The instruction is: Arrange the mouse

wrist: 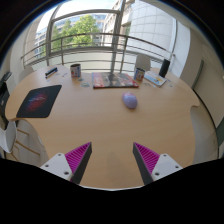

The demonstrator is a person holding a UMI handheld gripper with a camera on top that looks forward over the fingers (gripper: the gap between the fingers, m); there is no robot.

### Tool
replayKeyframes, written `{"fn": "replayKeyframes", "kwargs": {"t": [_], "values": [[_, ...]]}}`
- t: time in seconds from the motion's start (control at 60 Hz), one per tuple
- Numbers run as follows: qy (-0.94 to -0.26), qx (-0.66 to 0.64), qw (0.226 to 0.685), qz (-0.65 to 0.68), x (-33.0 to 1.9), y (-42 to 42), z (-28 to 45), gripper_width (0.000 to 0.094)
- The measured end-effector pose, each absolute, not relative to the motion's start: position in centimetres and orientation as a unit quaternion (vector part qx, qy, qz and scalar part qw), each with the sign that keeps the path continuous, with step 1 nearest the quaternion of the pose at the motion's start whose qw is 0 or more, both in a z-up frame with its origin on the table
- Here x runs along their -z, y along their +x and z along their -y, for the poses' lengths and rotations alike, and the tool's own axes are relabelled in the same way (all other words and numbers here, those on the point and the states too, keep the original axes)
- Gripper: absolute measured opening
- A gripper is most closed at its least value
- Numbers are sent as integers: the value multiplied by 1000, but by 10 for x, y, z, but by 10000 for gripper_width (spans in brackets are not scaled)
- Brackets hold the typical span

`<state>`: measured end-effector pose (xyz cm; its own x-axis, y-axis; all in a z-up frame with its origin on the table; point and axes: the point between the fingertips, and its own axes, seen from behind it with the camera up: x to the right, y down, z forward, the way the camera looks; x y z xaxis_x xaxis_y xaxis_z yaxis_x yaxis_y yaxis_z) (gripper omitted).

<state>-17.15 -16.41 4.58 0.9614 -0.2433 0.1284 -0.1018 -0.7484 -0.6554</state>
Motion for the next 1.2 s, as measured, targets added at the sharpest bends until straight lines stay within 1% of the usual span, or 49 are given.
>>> {"fn": "replayKeyframes", "kwargs": {"t": [0.167,0.183,0.233,0.267,0.3,0.317,0.417,0.483,0.5,0.55,0.583,0.633,0.65,0.767,0.817,0.933,1.0,1.05,1.15,1.2], "values": [[-905,110,403,-78,-28,-88,69,843],[-905,110,404,-77,-30,-86,63,842],[-902,105,411,-76,-20,-68,33,843],[-901,100,416,-77,-22,-62,19,849],[-899,96,421,-77,-14,-51,0,846],[-899,94,420,-77,-16,-50,-4,847],[-901,92,416,-78,4,-25,-44,845],[-902,85,417,-74,13,-18,-58,828],[-901,80,421,-72,13,-19,-61,820],[-898,63,428,-74,15,-22,-70,753],[-898,52,431,-74,16,-23,-74,698],[-895,50,436,-77,17,-22,-78,589],[-894,51,438,-75,16,-22,-78,574],[-890,61,447,-66,15,-22,-78,511],[-892,62,443,-70,16,-22,-78,483],[-897,78,427,-80,14,-20,-77,451],[-892,98,431,-92,-3,-16,-74,452],[-881,110,448,-108,-30,-17,-76,453],[-847,127,500,-128,-113,-33,-85,453],[-824,135,534,-132,-164,-53,-93,453]]}}
